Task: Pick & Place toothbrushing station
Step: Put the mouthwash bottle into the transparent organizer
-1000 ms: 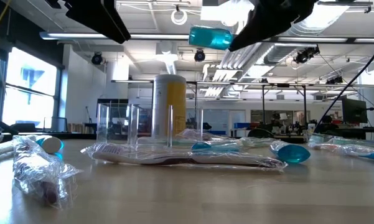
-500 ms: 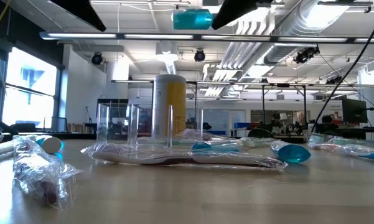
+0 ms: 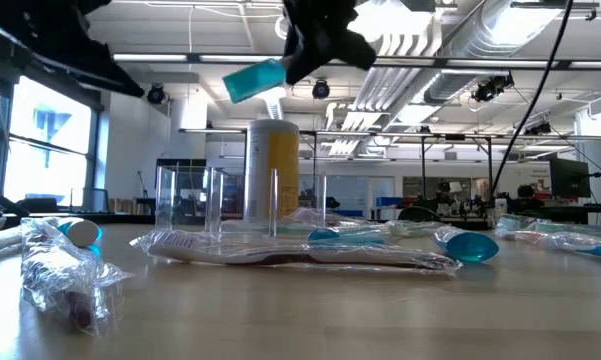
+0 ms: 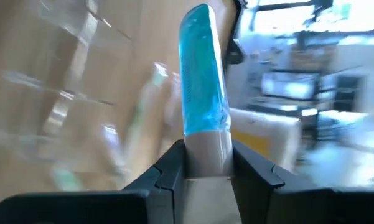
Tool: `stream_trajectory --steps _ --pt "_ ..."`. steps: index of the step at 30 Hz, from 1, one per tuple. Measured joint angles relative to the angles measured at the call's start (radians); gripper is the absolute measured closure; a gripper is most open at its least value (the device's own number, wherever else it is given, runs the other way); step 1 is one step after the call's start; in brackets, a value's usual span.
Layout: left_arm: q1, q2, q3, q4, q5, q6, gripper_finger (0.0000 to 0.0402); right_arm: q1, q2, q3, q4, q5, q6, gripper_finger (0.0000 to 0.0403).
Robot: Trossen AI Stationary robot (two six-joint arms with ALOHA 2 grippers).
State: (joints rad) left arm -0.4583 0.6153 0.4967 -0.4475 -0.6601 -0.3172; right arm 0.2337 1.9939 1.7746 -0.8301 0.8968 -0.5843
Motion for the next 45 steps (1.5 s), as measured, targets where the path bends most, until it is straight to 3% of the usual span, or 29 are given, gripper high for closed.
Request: stream_trajectory --steps 7,13,24,29,37,45 --pt "0.0 -0.012 -0.079 0.068 0.026 0.032 0.0103 -0.008 0.111 0.001 0.072 0.213 -0.383 0.0314" --pt "0.0 -0.012 -0.084 0.066 0.027 0.043 0.0103 -0.005 0.175 0.0 0.15 0.273 -0.591 0.0314" --pt "0.0 -0.011 -0.084 0.093 0.028 0.069 0.0103 0.055 0.189 0.0 0.162 0.274 -0.616 0.0314" --pt "0.0 -0.011 -0.084 0.105 0.045 0.084 0.0103 0.068 0.189 0.0 0.154 0.189 -0.614 0.0314" --pt "0.0 -0.01 -0.126 0.156 0.05 0.077 0.0103 0.039 0.189 -0.001 0.152 0.178 -0.615 0.0314" --pt "0.0 -0.011 -0.129 0.161 0.067 0.086 0.0103 0.033 0.19 -0.001 0.011 0.189 -0.563 0.0314"
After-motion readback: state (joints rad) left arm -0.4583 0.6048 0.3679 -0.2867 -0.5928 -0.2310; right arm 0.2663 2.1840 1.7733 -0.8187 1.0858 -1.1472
